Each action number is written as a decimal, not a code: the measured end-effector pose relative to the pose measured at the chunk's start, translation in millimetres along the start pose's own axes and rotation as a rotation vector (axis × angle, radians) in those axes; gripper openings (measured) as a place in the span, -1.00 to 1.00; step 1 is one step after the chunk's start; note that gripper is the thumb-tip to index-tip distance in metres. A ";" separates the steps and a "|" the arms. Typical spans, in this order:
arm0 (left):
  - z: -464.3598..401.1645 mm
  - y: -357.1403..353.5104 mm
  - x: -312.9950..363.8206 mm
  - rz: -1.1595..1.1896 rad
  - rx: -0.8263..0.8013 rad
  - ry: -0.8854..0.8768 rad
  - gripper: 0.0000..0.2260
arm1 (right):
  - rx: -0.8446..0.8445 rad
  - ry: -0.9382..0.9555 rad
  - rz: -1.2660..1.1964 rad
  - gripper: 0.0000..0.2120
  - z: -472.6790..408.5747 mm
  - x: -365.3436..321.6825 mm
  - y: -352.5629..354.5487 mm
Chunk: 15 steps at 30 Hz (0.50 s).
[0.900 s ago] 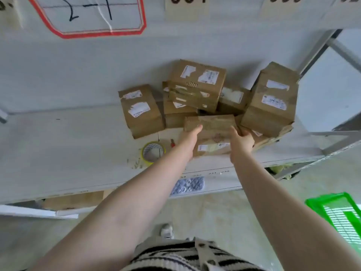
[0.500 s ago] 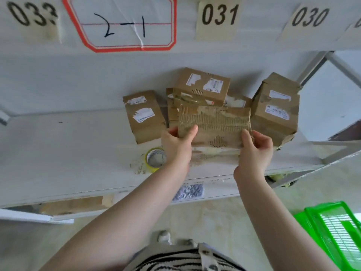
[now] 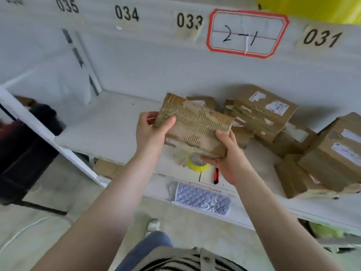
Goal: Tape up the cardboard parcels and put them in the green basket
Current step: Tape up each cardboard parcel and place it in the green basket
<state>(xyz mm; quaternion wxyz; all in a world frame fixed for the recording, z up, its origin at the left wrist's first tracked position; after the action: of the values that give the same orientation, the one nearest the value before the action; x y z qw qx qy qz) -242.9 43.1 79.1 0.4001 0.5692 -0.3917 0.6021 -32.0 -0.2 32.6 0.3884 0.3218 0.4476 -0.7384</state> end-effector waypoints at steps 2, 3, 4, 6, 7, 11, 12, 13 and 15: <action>-5.7 2.2 4.6 -0.002 -0.056 -0.061 -0.62 | 0.038 -0.036 -0.058 -0.51 -2.4 5.5 -15.8; -9.4 2.3 5.7 -0.028 -0.090 -0.081 -0.57 | 0.058 -0.072 -0.094 -0.50 -4.0 9.1 -22.9; -14.9 3.0 4.9 -0.032 -0.118 -0.087 -0.53 | 0.071 -0.106 -0.122 -0.48 -6.1 13.1 -29.4; -29.1 7.9 4.0 0.047 -0.159 -0.032 -0.48 | 0.068 -0.151 -0.082 -0.40 -10.2 20.9 -42.1; -39.4 12.4 3.4 0.063 -0.164 -0.013 -0.45 | 0.066 -0.165 -0.015 -0.36 -12.4 24.0 -48.9; -88.0 35.5 -0.4 -0.218 -0.168 0.000 -0.40 | 0.111 -0.060 0.177 -0.07 -29.3 31.6 -88.3; -101.4 42.0 1.0 -0.289 -0.166 -0.020 -0.42 | 0.106 -0.034 0.165 0.00 -34.2 36.0 -104.4; -115.4 48.5 3.5 -0.348 -0.172 -0.046 -0.43 | 0.102 -0.025 0.159 0.04 -39.0 42.3 -120.2; -149.8 62.7 9.9 -0.406 -0.270 -0.121 -0.40 | 0.147 -0.045 0.091 0.00 -52.3 60.4 -145.0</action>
<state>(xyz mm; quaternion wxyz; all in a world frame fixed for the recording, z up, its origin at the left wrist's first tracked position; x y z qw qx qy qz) -357.1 159.0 81.2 0.5613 0.6125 -0.3693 0.4163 -179.9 73.3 22.0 0.4071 0.3526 0.3683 -0.7578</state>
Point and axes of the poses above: each hand's wrist, its own z-axis away from the middle knuckle, its own y-axis out of the back of the hand, x = y × z, the point moved 5 cm from there along -z, towards the middle knuckle, and after that the axes turned 6 degrees about x, right-handed, at the moved point
